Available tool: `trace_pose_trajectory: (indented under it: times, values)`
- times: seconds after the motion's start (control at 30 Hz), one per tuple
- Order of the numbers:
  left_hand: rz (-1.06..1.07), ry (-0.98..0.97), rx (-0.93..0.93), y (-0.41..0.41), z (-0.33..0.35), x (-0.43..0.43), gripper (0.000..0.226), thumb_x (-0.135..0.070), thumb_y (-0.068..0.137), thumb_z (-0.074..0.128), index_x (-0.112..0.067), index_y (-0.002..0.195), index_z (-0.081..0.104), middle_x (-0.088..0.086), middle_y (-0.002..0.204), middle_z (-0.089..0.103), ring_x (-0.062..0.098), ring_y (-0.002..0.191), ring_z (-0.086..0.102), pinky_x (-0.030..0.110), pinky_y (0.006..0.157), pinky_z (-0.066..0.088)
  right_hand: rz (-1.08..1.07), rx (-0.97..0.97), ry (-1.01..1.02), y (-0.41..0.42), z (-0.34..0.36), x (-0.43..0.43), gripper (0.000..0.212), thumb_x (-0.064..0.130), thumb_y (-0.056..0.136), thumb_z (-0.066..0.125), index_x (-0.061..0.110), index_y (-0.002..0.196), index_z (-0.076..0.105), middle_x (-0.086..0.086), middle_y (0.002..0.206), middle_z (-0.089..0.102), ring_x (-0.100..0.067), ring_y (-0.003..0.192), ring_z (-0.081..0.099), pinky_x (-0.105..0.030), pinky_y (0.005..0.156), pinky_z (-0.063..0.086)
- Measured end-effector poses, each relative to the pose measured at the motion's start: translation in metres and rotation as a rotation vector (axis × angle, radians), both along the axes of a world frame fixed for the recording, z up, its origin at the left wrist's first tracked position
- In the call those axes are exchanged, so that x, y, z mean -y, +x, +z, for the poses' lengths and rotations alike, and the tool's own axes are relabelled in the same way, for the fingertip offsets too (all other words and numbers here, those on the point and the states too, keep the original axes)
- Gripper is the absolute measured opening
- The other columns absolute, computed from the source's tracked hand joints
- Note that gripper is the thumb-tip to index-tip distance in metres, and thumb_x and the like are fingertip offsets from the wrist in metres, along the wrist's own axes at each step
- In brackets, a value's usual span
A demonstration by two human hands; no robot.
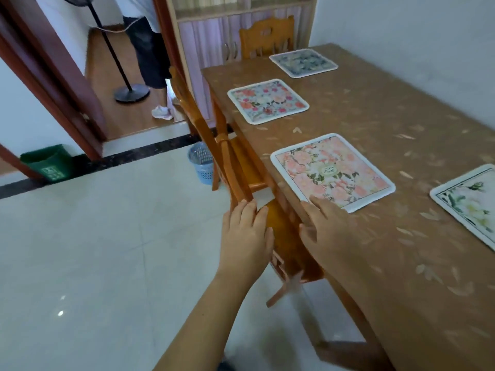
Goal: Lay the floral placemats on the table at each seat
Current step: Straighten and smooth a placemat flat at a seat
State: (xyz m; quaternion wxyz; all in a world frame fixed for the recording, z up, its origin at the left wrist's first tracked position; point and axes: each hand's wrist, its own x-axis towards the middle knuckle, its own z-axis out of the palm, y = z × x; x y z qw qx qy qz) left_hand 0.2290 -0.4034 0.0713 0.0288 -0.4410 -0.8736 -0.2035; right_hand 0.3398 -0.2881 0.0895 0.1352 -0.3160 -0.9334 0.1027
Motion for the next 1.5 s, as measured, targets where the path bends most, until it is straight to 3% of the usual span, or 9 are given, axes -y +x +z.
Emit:
trace_pose_trajectory:
  times: [0.1,0.2,0.5,0.67,0.9,1.13,1.3,1.5]
  values:
    - [-0.072,-0.016,0.035,-0.040,0.006,-0.003,0.040,-0.034,0.093,0.043,-0.021,0.130,0.043,0.004,0.142,0.041,0.024,0.133,0.027,0.044,0.111,0.014,-0.093,0.078,-0.018,-0.033,0.006,0.006,0.045,0.035,0.090,0.048,0.022,0.131,0.041,-0.003,0.137,0.047,-0.022,0.125,0.040,-0.040,0.105,0.031]
    - [-0.176,-0.012,0.036,-0.073,0.007,-0.010,0.038,-0.034,0.092,0.045,-0.021,0.128,0.045,0.004,0.140,0.043,0.025,0.132,0.029,0.047,0.110,0.018,-0.208,0.055,-0.049,-0.054,0.010,0.011,0.043,0.032,0.089,0.048,0.021,0.130,0.042,-0.004,0.139,0.046,-0.026,0.126,0.038,-0.045,0.108,0.029]
    - [-0.399,0.103,-0.027,-0.131,-0.010,-0.051,0.035,-0.025,0.082,0.063,-0.012,0.114,0.058,0.012,0.120,0.061,0.034,0.115,0.052,0.054,0.098,0.030,-0.442,0.052,-0.047,-0.097,-0.001,0.008,0.042,0.027,0.085,0.056,0.015,0.124,0.049,-0.010,0.134,0.051,-0.031,0.123,0.045,-0.050,0.103,0.035]
    - [-0.524,0.134,-0.042,-0.172,-0.016,-0.098,0.031,-0.020,0.081,0.063,-0.009,0.110,0.059,0.015,0.117,0.062,0.035,0.113,0.053,0.055,0.095,0.035,-0.523,-0.012,-0.050,-0.126,-0.015,-0.019,0.039,0.017,0.079,0.065,0.008,0.116,0.057,-0.017,0.123,0.059,-0.037,0.112,0.054,-0.055,0.095,0.044]
    - [-0.786,-0.008,-0.040,-0.217,-0.021,-0.182,0.034,-0.019,0.088,0.052,-0.006,0.120,0.052,0.017,0.128,0.052,0.032,0.125,0.038,0.055,0.104,0.028,-0.691,-0.032,-0.045,-0.151,-0.030,-0.074,0.039,0.015,0.080,0.065,0.004,0.117,0.056,-0.020,0.122,0.059,-0.039,0.114,0.053,-0.053,0.093,0.042]
    - [-0.981,-0.121,-0.075,-0.223,-0.042,-0.245,0.034,-0.019,0.087,0.046,-0.009,0.120,0.051,0.011,0.127,0.050,0.028,0.124,0.037,0.049,0.104,0.027,-0.925,-0.015,-0.117,-0.144,-0.046,-0.093,0.045,0.016,0.077,0.067,0.006,0.119,0.055,-0.019,0.125,0.057,-0.039,0.114,0.053,-0.056,0.094,0.042]
    - [-1.140,-0.138,-0.081,-0.220,-0.064,-0.268,0.033,-0.016,0.082,0.057,-0.003,0.112,0.057,0.016,0.114,0.059,0.032,0.111,0.050,0.047,0.095,0.038,-0.992,0.016,-0.132,-0.132,-0.059,-0.092,0.042,0.023,0.076,0.069,0.008,0.115,0.058,-0.016,0.120,0.061,-0.038,0.110,0.055,-0.056,0.090,0.045]
    - [-1.263,-0.238,-0.116,-0.220,-0.099,-0.291,0.035,-0.023,0.085,0.055,-0.006,0.116,0.055,0.015,0.119,0.057,0.032,0.112,0.047,0.045,0.096,0.035,-1.019,0.058,-0.150,-0.124,-0.090,-0.095,0.043,0.026,0.073,0.072,0.010,0.111,0.060,-0.013,0.113,0.065,-0.035,0.104,0.060,-0.054,0.086,0.048]
